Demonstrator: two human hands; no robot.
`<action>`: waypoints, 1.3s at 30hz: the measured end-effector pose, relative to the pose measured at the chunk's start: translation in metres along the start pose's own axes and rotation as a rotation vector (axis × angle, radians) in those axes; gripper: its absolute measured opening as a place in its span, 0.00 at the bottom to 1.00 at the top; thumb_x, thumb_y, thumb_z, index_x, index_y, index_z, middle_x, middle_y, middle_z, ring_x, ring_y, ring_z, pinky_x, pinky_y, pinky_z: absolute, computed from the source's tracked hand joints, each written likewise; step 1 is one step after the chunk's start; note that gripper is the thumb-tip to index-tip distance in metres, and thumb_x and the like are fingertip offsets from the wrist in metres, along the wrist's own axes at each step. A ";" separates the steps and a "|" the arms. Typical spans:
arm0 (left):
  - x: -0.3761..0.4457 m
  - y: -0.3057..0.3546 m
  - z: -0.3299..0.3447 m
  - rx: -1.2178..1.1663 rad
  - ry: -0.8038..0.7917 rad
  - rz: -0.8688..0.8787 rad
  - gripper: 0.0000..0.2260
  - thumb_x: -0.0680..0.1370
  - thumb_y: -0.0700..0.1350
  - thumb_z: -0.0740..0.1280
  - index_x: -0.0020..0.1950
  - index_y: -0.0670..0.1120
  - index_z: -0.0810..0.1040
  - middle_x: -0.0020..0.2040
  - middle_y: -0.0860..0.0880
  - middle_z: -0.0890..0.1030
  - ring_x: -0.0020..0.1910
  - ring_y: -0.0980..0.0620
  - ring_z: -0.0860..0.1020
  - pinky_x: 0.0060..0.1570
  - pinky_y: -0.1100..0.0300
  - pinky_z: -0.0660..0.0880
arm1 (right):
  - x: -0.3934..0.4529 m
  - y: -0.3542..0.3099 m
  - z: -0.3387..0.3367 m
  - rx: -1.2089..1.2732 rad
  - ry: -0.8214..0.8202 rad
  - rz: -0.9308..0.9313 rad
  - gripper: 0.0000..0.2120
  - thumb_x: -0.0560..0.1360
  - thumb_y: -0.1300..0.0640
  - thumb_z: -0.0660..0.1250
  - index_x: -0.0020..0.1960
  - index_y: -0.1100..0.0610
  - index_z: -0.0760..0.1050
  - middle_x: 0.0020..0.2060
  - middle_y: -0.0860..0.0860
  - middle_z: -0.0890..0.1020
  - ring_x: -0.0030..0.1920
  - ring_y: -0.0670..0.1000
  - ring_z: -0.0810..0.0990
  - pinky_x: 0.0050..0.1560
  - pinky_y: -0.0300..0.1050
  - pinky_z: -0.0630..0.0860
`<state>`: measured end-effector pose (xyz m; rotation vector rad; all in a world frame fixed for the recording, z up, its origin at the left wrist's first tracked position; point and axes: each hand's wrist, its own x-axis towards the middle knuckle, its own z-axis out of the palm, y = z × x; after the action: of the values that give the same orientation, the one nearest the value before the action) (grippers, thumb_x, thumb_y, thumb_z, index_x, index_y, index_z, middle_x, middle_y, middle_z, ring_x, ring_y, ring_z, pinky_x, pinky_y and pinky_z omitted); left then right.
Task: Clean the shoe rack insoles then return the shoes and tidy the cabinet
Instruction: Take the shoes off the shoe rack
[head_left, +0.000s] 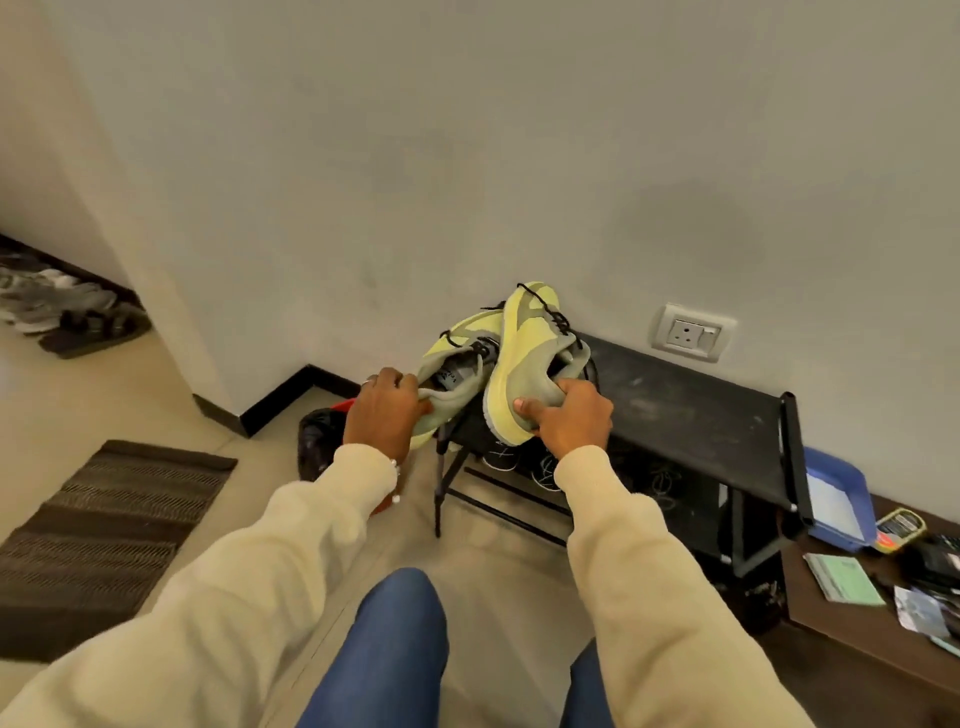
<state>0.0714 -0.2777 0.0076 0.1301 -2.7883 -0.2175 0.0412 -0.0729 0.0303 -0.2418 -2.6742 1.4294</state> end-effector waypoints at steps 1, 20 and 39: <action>-0.015 -0.013 -0.003 -0.061 0.020 -0.066 0.15 0.79 0.50 0.65 0.57 0.38 0.77 0.55 0.39 0.77 0.52 0.39 0.76 0.48 0.50 0.72 | -0.011 -0.006 0.007 -0.021 -0.019 -0.038 0.17 0.65 0.48 0.78 0.47 0.58 0.79 0.44 0.54 0.81 0.46 0.57 0.80 0.50 0.53 0.79; -0.194 -0.229 0.120 -0.223 -0.373 -0.985 0.20 0.76 0.46 0.69 0.65 0.39 0.73 0.60 0.41 0.74 0.54 0.40 0.76 0.44 0.58 0.67 | -0.119 0.024 0.302 -0.581 -0.760 -0.182 0.17 0.69 0.52 0.73 0.53 0.60 0.77 0.51 0.59 0.80 0.52 0.61 0.79 0.44 0.45 0.72; -0.301 -0.286 0.338 -0.064 -0.730 -1.222 0.14 0.77 0.37 0.65 0.61 0.34 0.72 0.60 0.36 0.69 0.52 0.37 0.75 0.52 0.48 0.72 | -0.141 0.212 0.509 -0.803 -1.090 -0.012 0.12 0.77 0.63 0.62 0.60 0.64 0.73 0.58 0.63 0.75 0.59 0.60 0.75 0.56 0.46 0.71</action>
<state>0.2573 -0.4789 -0.4526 2.0730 -2.8867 -0.7377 0.1172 -0.3984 -0.4301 0.7209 -3.9515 0.3540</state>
